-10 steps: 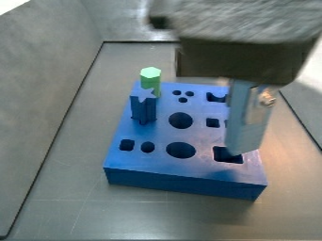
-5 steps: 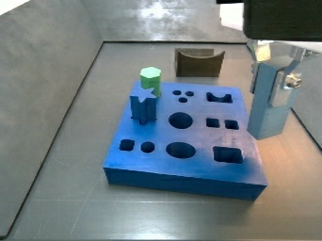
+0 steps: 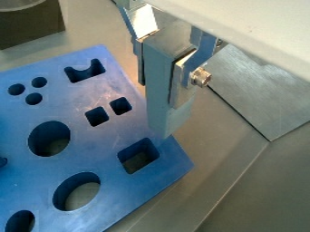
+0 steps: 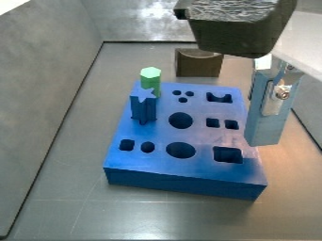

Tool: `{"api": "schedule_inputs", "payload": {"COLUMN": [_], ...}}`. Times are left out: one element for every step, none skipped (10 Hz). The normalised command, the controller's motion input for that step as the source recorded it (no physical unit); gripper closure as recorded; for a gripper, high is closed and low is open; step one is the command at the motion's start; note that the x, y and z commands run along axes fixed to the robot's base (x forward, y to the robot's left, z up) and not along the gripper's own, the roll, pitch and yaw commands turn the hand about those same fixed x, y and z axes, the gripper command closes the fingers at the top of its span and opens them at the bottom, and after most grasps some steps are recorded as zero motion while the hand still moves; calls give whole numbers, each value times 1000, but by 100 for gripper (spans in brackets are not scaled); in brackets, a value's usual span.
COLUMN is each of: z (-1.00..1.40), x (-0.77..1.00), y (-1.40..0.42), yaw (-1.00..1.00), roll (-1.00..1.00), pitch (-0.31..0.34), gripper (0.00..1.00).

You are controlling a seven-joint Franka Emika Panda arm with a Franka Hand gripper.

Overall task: Pick up the rectangle object. Move up. Place the rectangle object on the fixture. Regrasp the rectangle object. Move to above the board. Insert the rectangle object.
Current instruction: Insert the rectangle object.

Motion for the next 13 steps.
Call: {"api": "schedule_inputs", "payload": {"z": [0,60,60,109,0,0,0,0,0,0,-114,-320,-186], "x": [0,0,0,0,0,0,69,-26,-40,-9,-180,-323,-34], "y": [-197,-331,-340,-274,0,34,0,0,0,17,60,57,0], "yaw": [0,0,0,0,54,0,-9,-311,-374,0,-183,-311,-3], "roll": [477,1000,1000,1000,43,0,149,551,329,0,123,160,40], "pitch": [23,74,69,97,0,0,37,74,66,0,0,0,-71], "gripper": [100,100,100,100,100,100,100,100,100,100,100,100,100]}}
